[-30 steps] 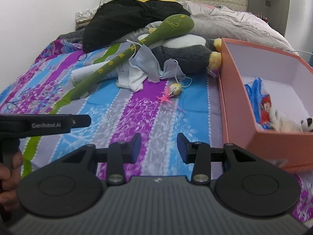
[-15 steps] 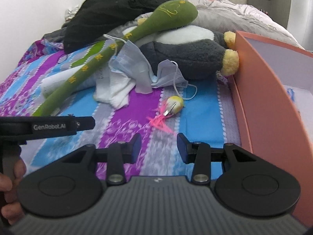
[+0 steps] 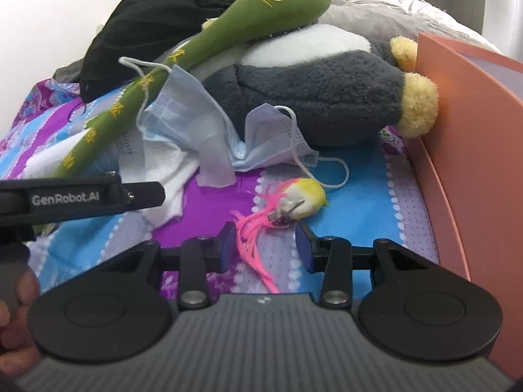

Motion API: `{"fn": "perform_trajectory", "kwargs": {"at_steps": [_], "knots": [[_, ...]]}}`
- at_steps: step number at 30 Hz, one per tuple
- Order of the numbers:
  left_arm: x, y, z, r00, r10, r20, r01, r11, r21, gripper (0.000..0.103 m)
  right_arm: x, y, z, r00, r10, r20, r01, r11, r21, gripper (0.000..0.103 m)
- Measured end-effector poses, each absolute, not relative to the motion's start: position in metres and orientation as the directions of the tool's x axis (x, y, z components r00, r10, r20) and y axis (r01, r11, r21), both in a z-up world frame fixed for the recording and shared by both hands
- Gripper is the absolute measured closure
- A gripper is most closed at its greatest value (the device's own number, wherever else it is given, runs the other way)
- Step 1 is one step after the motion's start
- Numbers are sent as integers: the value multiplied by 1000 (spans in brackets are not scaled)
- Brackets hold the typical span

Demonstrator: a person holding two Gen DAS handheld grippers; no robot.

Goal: Organize soft objects
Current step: 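Reach left tool toward the white tissue while right tool approaches the pink-feathered ball, then close left tool on the white tissue while right tool grips the pink-feathered yellow ball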

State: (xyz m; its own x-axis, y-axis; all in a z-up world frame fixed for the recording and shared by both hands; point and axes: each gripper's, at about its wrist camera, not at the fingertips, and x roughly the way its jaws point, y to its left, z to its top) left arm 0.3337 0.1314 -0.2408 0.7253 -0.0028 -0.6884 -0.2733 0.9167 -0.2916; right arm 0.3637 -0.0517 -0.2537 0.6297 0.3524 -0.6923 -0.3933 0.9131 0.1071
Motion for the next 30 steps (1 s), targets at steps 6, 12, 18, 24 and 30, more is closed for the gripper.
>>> {"fn": "perform_trajectory", "kwargs": {"at_steps": [6, 12, 18, 24, 30], "knots": [[345, 130, -244, 727, 6, -686, -274, 919, -283, 39, 378, -49, -260, 661, 304, -687, -332, 938, 95, 43], [348, 128, -247, 719, 46, -694, -288, 928, -236, 58, 389, -45, -260, 684, 270, -677, -284, 954, 93, 43], [346, 127, -244, 716, 40, -697, -292, 924, -247, 89, 397, -35, -260, 708, 196, -678, -257, 966, 11, 62], [328, 129, -236, 713, 9, -701, -305, 904, -298, 92, 393, -42, -250, 695, 204, -689, -258, 966, 26, 63], [298, 124, -228, 701, -12, -713, -317, 890, -326, 92, 365, -51, -238, 675, 227, -702, -282, 959, 40, 63]]}}
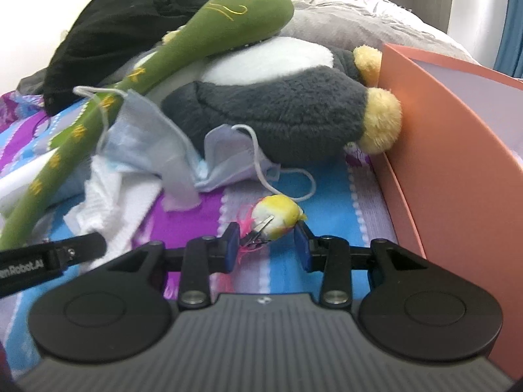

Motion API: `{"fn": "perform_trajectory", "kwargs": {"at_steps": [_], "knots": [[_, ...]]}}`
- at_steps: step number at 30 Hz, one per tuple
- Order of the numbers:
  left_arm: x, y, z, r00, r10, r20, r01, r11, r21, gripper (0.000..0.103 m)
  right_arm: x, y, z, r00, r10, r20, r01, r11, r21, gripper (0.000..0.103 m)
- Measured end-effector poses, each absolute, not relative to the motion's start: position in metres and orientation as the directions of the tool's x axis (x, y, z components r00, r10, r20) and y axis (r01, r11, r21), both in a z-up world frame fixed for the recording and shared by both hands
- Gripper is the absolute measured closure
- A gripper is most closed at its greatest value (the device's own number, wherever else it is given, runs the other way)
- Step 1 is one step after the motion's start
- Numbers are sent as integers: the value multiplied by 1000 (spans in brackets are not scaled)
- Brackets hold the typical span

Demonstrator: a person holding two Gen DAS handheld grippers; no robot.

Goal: Organize soft objects
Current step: 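Close left tool on the white tissue while right tool grips the pink-feathered yellow ball, then lift and carry the tissue and feathered ball over the orange box with both tools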

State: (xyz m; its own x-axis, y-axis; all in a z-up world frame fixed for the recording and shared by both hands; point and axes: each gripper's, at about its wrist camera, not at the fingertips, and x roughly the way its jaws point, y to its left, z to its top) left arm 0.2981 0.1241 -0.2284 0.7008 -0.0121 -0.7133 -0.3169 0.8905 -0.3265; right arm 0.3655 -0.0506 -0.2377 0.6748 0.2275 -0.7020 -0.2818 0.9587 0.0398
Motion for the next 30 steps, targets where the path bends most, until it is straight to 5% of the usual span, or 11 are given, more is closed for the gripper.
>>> {"fn": "perform_trajectory", "kwargs": {"at_steps": [30], "knots": [[150, 70, -183, 678, -56, -733, -264, 912, -315, 92, 217, -105, -198, 601, 318, -733, -396, 915, 72, 63]]}}
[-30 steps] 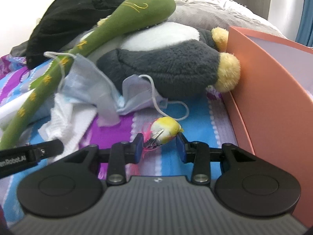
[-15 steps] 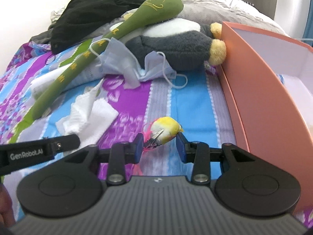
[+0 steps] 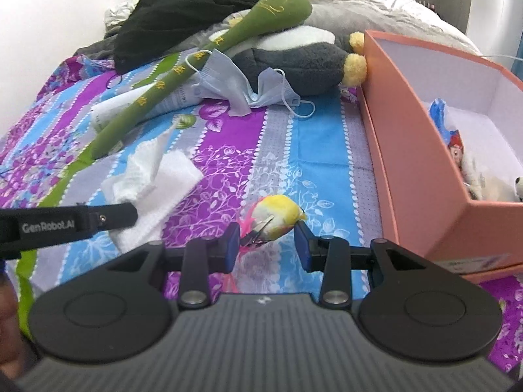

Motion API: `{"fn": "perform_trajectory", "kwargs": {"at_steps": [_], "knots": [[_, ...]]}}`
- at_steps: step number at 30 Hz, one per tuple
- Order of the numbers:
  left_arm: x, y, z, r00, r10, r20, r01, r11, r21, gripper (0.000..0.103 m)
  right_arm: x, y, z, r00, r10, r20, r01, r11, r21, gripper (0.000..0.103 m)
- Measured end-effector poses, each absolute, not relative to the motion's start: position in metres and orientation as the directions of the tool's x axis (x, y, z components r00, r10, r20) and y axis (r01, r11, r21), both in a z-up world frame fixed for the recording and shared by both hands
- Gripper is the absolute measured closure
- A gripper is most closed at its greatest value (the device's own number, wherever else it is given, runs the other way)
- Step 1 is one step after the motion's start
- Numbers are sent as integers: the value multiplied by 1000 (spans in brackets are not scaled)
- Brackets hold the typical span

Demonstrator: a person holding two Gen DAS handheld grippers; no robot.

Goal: Organize soft objects
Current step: 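Lift and carry the tissue and feathered ball over the orange box with both tools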

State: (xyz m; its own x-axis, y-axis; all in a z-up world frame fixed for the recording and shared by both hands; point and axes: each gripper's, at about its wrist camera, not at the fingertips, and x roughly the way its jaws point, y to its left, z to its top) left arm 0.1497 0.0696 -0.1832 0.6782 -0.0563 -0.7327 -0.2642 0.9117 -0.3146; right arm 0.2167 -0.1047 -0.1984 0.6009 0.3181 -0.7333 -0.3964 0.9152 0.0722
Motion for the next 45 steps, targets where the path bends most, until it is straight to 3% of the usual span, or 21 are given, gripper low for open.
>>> {"fn": "perform_trajectory", "kwargs": {"at_steps": [13, 35, 45], "knots": [[126, 53, -144, 679, -94, -728, -203, 929, -310, 92, 187, -117, -162, 617, 352, -704, -410, 907, 95, 63], [201, -6, 13, 802, -230, -551, 53, 947, -317, 92, 218, -175, -15, 854, 307, -420, -320, 946, 41, 63], [254, -50, 52, 798, -296, -525, 148, 941, -304, 92, 248, -209, 23, 899, 252, -358, -265, 964, 14, 63]]}}
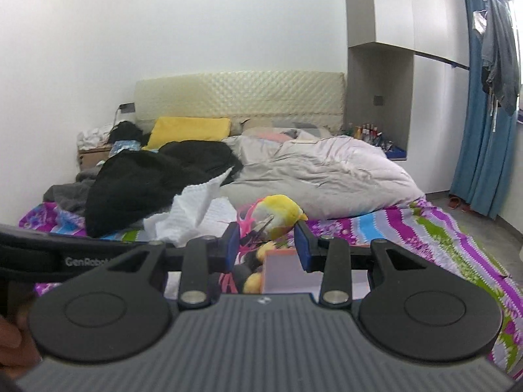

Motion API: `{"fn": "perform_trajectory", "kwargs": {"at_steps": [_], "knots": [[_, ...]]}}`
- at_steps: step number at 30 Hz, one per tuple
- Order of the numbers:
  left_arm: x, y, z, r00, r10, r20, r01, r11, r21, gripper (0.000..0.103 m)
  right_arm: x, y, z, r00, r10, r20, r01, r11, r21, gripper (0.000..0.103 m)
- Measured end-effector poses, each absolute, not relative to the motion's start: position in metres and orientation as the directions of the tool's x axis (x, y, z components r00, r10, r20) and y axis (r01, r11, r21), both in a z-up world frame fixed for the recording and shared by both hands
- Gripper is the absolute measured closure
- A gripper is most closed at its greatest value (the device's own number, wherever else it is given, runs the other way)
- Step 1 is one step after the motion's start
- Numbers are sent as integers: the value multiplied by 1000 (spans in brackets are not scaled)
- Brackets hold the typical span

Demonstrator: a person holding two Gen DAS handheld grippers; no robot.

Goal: Organize soft objects
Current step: 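Lift and carry the tissue and feathered ball over the orange box with both tools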

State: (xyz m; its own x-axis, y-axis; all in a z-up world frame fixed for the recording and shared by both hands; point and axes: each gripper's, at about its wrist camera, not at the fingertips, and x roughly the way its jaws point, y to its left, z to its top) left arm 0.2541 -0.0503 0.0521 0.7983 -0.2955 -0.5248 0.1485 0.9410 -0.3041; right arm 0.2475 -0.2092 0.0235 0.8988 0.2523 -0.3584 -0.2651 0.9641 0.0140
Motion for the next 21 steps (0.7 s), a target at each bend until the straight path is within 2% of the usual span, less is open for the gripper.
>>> {"fn": "perform_trajectory", "kwargs": {"at_steps": [8, 15, 21], "knots": [[315, -90, 40, 713, -352, -607, 179, 928, -327, 91, 286, -242, 7, 863, 192, -467, -203, 979, 27, 63], [372, -125, -9, 575, -385, -722, 178, 920, -350, 91, 328, -284, -32, 757, 157, -634, -146, 987, 70, 64], [408, -146, -43, 501, -348, -793, 144, 936, -320, 91, 358, -304, -77, 666, 94, -740, -83, 995, 52, 64]]}}
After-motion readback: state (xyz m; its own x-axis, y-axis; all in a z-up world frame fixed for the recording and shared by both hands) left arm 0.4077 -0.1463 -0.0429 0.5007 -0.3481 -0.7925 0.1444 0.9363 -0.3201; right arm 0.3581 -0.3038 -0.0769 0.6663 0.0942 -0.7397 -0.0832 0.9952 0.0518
